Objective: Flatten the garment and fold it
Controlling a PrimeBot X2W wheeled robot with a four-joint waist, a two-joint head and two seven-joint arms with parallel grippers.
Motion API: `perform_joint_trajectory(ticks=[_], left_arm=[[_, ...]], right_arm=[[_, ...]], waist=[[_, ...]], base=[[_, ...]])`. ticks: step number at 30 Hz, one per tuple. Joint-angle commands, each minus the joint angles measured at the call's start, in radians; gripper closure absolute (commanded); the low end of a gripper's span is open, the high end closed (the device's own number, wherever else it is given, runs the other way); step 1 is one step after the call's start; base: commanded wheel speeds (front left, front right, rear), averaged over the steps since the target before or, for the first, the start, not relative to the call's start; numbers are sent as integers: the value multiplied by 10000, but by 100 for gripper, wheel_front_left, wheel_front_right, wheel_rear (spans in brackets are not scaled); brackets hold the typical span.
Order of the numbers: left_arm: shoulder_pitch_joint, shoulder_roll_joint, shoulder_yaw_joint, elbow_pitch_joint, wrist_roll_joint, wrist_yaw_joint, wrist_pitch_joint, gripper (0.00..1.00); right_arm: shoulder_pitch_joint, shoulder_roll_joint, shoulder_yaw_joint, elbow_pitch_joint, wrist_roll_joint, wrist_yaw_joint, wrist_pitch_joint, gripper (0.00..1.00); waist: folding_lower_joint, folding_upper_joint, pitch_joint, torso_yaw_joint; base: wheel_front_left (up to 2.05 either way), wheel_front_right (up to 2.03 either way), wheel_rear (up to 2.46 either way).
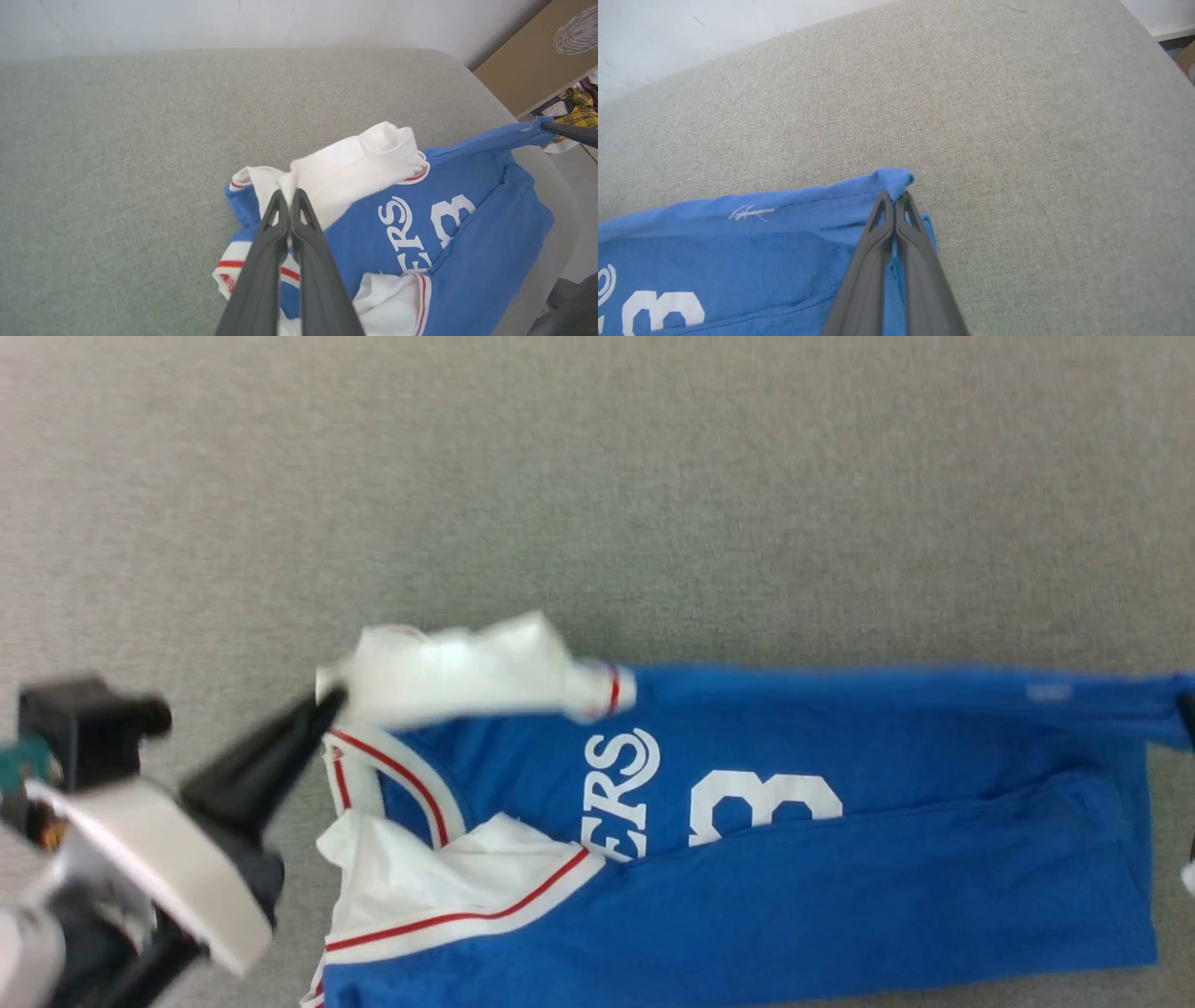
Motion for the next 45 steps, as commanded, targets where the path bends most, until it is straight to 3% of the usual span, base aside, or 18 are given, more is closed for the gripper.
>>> perform_joint_trajectory(ticks=[1,8,23,25,27,28,29,33,40,45], left_arm=[[230,63,55,-47,-106,77,-87,100],[1893,239,-163,64,-363,333,-119,100],[1960,-316,-1244,1784,-467,254,588,100],[1809,-565,-1255,1952,-408,282,399,100],[1673,-801,-1238,2014,-393,300,206,52],[1613,-889,-1207,2005,-378,308,98,37],[1571,-1009,-1135,1967,-411,331,-54,0],[1606,-1465,-538,1471,-643,491,-976,0],[2068,-2239,1395,444,780,2275,-4147,0],[2265,-2377,1612,287,2286,2897,-4778,0]], right_arm=[[150,47,-48,-49,78,-9,-13,100],[1190,216,-27,21,212,-9,216,100],[1388,149,907,1549,-528,-9,-439,100],[1311,172,885,1724,-590,-9,-698,0],[1254,220,823,1872,-617,-9,-883,0],[1244,228,837,1875,-610,-9,-938,0],[1243,241,826,1829,-549,-9,-998,0],[1366,309,561,1221,-118,-9,-1103,0],[1666,452,-157,246,232,-9,-1328,0],[1654,496,-241,743,282,-9,-1277,0]], waist=[[2,0,-204,133],[2,0,-296,180],[2,0,-853,-10],[2,0,-892,0],[2,0,-937,18],[2,0,-960,34],[2,0,-982,46],[2,0,-1054,85],[2,0,-1031,43],[2,0,-826,157]], base=[[0,0,0],[0,0,0],[0,0,0],[0,0,0],[0,0,0],[0,0,0],[0,0,0],[0,0,0],[0,0,0],[0,0,0]])
